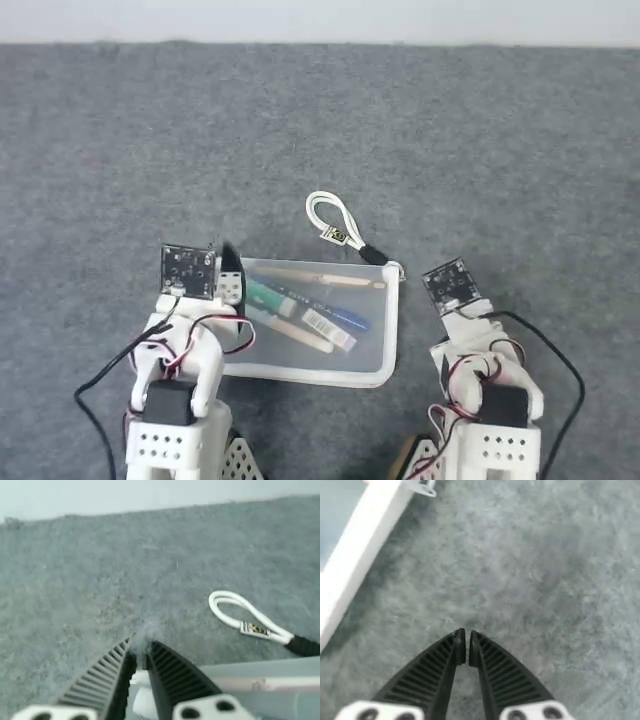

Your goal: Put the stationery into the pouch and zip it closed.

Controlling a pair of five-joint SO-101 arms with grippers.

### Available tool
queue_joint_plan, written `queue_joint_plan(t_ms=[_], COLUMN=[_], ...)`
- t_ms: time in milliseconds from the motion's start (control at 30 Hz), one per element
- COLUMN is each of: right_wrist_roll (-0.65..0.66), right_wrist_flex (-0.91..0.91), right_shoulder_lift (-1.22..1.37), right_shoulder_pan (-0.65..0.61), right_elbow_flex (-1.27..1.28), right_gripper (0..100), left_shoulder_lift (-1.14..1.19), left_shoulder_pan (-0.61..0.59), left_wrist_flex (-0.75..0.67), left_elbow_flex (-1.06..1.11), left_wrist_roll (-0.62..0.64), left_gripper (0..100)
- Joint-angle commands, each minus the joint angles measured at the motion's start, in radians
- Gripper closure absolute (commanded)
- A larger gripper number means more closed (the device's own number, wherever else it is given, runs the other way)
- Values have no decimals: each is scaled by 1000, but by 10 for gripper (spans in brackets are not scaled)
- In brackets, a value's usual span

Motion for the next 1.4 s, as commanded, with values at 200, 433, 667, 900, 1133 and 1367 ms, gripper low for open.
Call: queue_joint_plan(t_ms=[200,433,667,900,1133,1367], right_wrist_roll=[-204,-212,-213,-279,-350,-344], right_wrist_flex=[-4,-4,-4,-4,-4,-4], right_shoulder_lift=[-18,-18,-18,-18,-18,-18], right_shoulder_pan=[163,312,292,292,170,99], right_elbow_flex=[20,20,20,20,20,20], right_gripper=[991,991,991,991,991,991], left_shoulder_lift=[-20,-20,-20,-20,-20,-20], left_shoulder_pan=[-3,-3,-3,-3,-3,0], left_wrist_flex=[153,305,368,437,437,437], left_elbow_flex=[-12,-12,-12,-12,-12,-12], left_wrist_roll=[-9,-9,-8,-8,-11,-8], left_gripper=[988,988,988,988,988,988])
